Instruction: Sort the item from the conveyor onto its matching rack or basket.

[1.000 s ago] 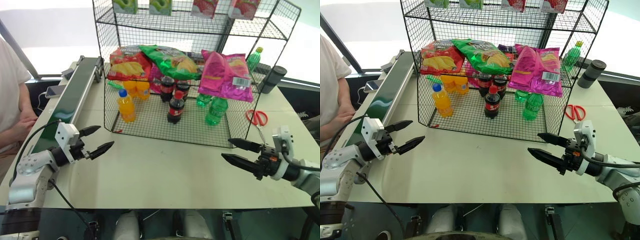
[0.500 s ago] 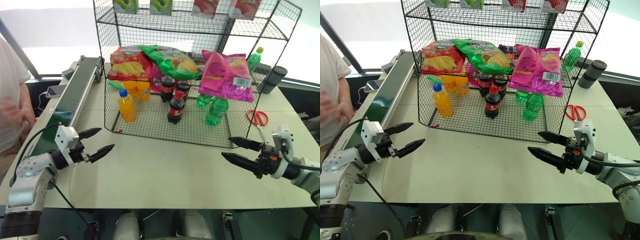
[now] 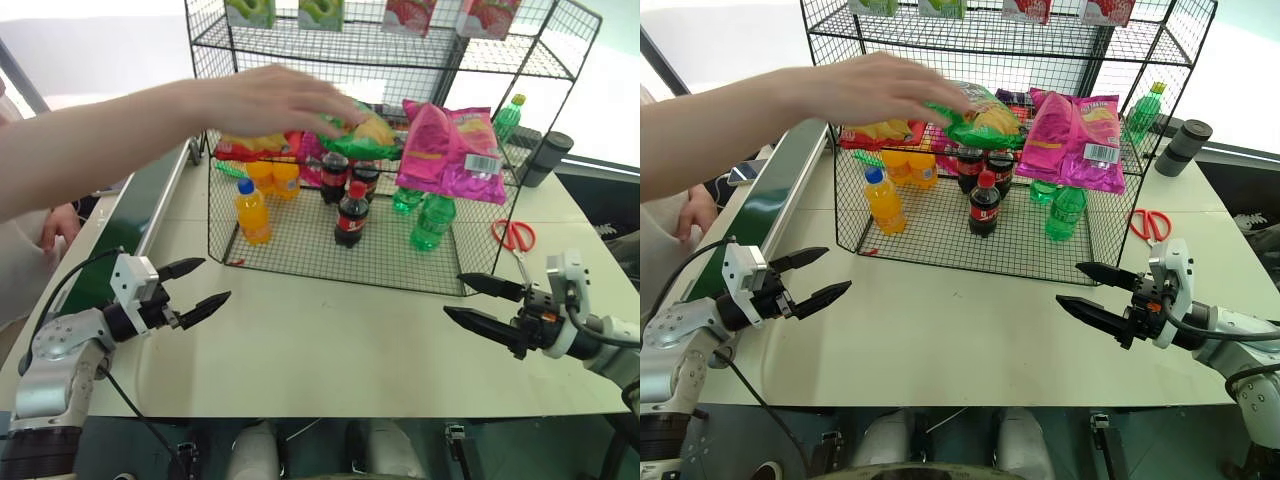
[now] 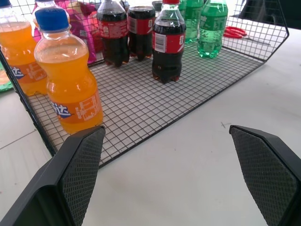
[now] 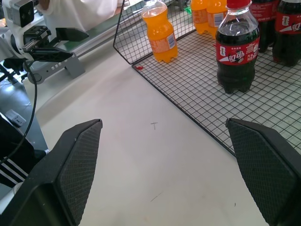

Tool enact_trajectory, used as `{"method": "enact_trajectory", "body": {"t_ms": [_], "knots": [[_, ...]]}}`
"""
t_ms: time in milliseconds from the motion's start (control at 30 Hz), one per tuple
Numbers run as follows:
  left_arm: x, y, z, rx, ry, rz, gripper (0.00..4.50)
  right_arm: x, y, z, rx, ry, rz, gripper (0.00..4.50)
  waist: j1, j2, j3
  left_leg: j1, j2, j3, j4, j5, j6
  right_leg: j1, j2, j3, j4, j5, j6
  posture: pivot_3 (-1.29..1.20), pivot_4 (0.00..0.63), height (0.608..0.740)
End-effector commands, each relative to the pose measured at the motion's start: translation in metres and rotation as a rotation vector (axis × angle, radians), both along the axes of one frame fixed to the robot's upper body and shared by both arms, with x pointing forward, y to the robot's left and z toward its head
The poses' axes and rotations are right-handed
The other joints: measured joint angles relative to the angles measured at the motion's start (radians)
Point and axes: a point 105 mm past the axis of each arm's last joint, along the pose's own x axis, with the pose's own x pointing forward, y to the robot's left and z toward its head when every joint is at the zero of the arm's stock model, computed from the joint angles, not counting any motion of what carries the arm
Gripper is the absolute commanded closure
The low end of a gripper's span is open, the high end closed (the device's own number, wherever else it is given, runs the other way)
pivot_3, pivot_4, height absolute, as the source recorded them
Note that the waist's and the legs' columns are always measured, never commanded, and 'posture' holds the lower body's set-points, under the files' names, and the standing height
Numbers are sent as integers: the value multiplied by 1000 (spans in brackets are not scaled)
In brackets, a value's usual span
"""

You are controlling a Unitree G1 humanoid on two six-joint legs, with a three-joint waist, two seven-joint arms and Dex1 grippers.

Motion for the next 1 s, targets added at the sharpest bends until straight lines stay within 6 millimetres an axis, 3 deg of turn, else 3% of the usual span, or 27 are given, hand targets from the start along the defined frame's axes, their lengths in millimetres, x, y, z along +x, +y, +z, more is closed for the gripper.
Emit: {"method": "enact_trajectory", "body": {"t_ms": [33,1000], "knots": [[-1,-3,12,-9,-49,-14,0,-2,2,7,-6,-42,18,111,0,0,0,0,0,0,0,0,0,0,0,0,0,0,0,0,150,726],[-4,-8,11,-23,-56,-6,0,5,7,6,-5,-46,31,111,0,0,0,0,0,0,0,0,0,0,0,0,0,0,0,0,150,726]]}}
